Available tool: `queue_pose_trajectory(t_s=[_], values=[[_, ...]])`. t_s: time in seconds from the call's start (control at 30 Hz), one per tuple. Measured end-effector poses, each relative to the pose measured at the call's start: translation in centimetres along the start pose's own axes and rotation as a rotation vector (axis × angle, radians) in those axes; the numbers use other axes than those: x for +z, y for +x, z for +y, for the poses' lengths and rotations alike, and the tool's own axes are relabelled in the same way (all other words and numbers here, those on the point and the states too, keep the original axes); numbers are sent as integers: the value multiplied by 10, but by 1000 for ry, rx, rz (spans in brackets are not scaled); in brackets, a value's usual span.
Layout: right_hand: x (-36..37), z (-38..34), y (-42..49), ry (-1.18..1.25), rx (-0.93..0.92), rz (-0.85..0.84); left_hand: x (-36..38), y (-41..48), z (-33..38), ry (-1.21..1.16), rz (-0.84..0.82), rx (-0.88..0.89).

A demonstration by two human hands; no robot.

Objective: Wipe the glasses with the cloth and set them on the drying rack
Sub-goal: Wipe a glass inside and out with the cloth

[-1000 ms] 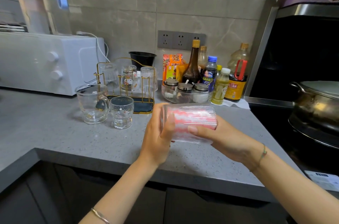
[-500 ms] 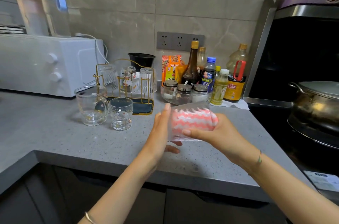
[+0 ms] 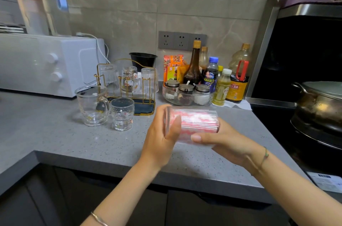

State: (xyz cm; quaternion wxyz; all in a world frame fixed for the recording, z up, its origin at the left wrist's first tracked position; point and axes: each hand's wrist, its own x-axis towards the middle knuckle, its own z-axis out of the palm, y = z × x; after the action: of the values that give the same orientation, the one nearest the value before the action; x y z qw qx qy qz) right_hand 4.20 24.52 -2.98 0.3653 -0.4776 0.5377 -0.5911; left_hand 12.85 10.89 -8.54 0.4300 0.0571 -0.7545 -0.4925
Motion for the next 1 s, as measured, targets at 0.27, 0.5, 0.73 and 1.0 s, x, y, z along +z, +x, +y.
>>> queue_pose_trajectory(t_s=[0.27,0.5,0.73,1.0], values=[[4,-4,3,-39,11,151,-4,0,6,-30,-91,-65],[11,-6,1,-307,-75,254,-3,6,10,-206,-143,-441],[15,-12,2,-298,-64,187,1,5,8,-156,73,-372],[8,-7,6,2,29,95,-8,1,4,7,-20,57]])
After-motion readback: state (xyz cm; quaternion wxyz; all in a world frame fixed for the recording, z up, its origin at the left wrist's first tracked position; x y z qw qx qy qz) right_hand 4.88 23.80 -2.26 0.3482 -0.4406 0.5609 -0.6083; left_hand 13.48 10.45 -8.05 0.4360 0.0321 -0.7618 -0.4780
